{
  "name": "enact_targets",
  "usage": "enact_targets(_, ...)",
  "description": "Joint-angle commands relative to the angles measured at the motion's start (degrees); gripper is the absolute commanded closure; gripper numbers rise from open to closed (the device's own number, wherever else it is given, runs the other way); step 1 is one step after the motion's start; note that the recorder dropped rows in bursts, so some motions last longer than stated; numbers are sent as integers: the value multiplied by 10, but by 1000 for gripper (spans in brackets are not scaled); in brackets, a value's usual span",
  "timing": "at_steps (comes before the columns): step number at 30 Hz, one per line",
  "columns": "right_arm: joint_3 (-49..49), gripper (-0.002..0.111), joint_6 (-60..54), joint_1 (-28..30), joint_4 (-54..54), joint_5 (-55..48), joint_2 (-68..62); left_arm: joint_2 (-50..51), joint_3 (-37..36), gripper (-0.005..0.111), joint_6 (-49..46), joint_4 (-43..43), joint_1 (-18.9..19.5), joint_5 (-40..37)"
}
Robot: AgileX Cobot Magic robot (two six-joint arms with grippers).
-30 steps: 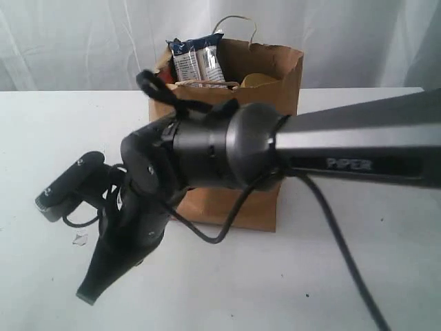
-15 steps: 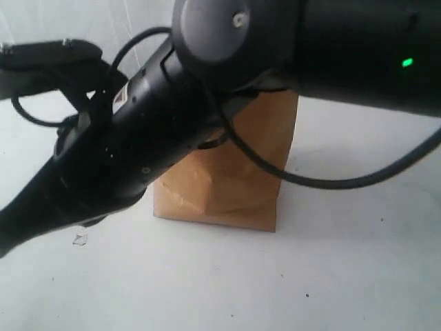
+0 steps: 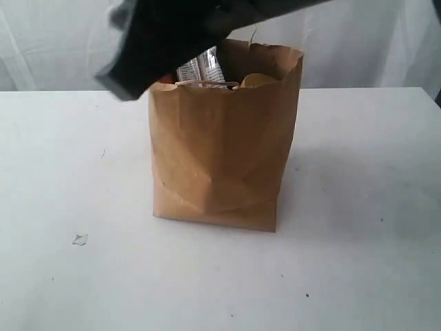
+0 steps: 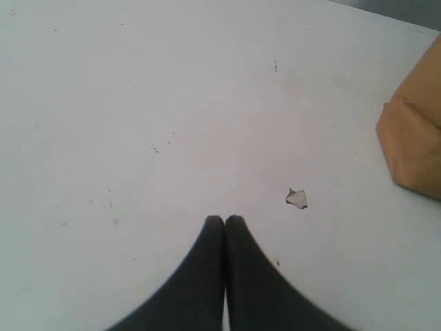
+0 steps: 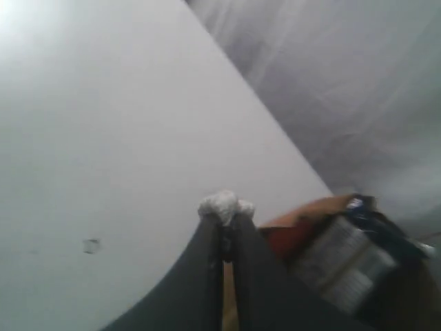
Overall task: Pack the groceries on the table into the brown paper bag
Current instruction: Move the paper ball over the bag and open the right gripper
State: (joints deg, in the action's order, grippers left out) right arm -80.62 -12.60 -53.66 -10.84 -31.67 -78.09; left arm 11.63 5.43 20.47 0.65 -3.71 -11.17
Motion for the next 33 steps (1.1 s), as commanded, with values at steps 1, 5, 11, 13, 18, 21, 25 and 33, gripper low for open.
enact_targets(1, 1, 108, 84, 54, -114, -3, -9, -3, 0, 107, 2, 6, -3, 1)
enact_targets(5, 1, 108, 102, 124, -117, 30, -32, -3, 0, 107, 2, 6, -3, 1)
enact_targets(11, 1, 108, 181, 183, -113, 112, -81, -3, 0, 107, 2, 6, -3, 1)
enact_targets(13, 1, 108, 203, 184, -113, 131, -97, -3, 0, 107, 2, 6, -3, 1)
enact_targets(18, 1, 103, 205, 184, -113, 142, -132, -3, 0, 107, 2, 6, -3, 1)
enact_targets(21, 1, 93, 205, 188, -112, 140, -152, -3, 0, 107, 2, 6, -3, 1)
enact_targets(25, 1, 77, 210, 189, -101, 112, -167, -3, 0, 107, 2, 6, -3, 1)
enact_targets(33, 1, 73, 210, 189, -95, 32, -142, -3, 0, 107, 2, 6, -3, 1)
